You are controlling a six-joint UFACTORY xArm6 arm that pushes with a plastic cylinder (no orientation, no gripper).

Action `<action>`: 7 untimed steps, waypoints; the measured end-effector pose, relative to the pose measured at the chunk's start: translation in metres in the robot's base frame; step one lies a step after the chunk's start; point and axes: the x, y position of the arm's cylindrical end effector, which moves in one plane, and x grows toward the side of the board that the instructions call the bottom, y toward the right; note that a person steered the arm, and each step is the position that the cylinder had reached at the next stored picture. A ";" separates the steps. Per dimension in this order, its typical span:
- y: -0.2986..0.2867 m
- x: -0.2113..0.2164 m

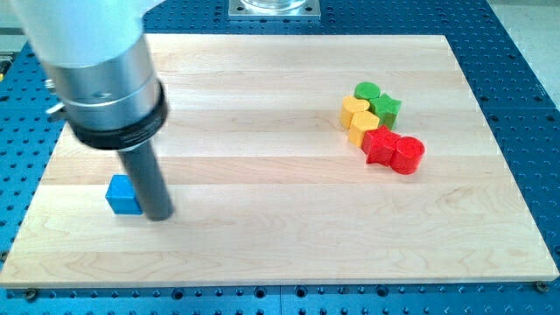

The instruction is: Place the cube at the bottom of the triangle

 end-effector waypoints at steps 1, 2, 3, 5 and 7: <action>-0.042 -0.011; -0.035 -0.012; -0.044 0.019; -0.078 -0.016; -0.110 -0.003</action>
